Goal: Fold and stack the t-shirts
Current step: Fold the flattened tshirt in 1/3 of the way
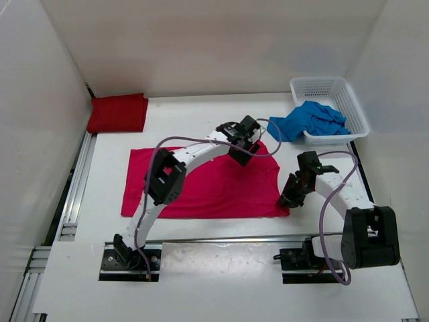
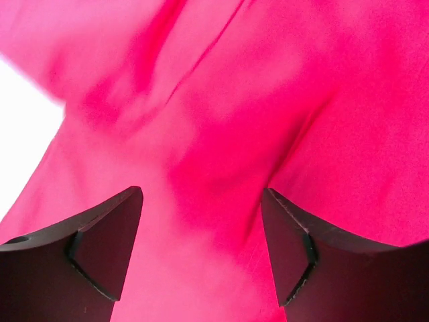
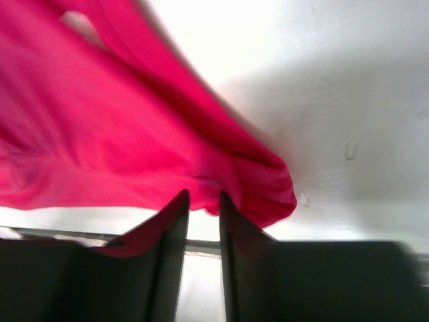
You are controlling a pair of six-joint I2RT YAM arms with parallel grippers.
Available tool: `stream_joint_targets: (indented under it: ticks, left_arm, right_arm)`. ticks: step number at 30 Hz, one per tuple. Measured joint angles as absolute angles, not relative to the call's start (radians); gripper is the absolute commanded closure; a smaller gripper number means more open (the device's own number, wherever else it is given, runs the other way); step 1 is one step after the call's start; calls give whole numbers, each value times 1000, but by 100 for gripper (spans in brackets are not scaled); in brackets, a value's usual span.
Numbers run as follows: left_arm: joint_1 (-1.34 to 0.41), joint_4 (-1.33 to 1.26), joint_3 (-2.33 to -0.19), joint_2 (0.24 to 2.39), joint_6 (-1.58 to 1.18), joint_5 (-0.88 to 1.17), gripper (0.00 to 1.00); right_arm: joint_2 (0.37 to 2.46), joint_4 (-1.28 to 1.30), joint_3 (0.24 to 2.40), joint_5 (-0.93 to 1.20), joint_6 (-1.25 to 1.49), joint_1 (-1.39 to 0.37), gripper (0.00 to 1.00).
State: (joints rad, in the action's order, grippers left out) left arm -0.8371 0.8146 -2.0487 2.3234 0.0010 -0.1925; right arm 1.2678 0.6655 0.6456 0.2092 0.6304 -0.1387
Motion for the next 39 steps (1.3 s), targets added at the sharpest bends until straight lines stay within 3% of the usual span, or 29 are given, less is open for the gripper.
stream_joint_targets:
  ticks: [1, 4, 8, 12, 15, 24, 30, 33, 34, 36, 37, 39]
  left_arm:
    - [-828, 820, -1999, 2278, 1, -194, 16]
    - [-768, 864, -1831, 2078, 2, -189, 13]
    - [-546, 898, -1543, 1706, 2, -185, 12]
    - [-228, 927, -1228, 1394, 0, -218, 10]
    - [-82, 963, -1044, 1268, 0, -224, 9]
    - [216, 943, -744, 1222, 0, -134, 10]
    - [286, 875, -715, 1351, 0, -62, 14]
    - [289, 849, -716, 1388, 0, -17, 15]
    - [290, 844, -716, 1397, 0, -7, 21]
    - [290, 833, -717, 1420, -2, 12, 31]
    - [289, 832, -719, 1433, 0, 16, 44]
    - [287, 837, -723, 1443, -3, 28, 57]
  right_arm:
    - [1268, 690, 680, 199, 617, -139, 51]
    - [1253, 743, 765, 137, 582, -139, 34]
    - [1186, 805, 793, 76, 547, -139, 24]
    - [1153, 823, 722, 74, 539, -141, 18]
    - [1168, 853, 686, 72, 543, -162, 16]
    - [1227, 762, 600, 67, 596, -177, 16]
    - [1237, 751, 583, 75, 634, -171, 24]
    - [1239, 747, 580, 79, 644, -163, 36]
    - [1240, 744, 579, 81, 647, -163, 46]
    - [1243, 729, 575, 91, 648, -163, 57]
    - [1245, 723, 573, 99, 650, -163, 68]
    - [1249, 699, 567, 115, 653, -163, 79]
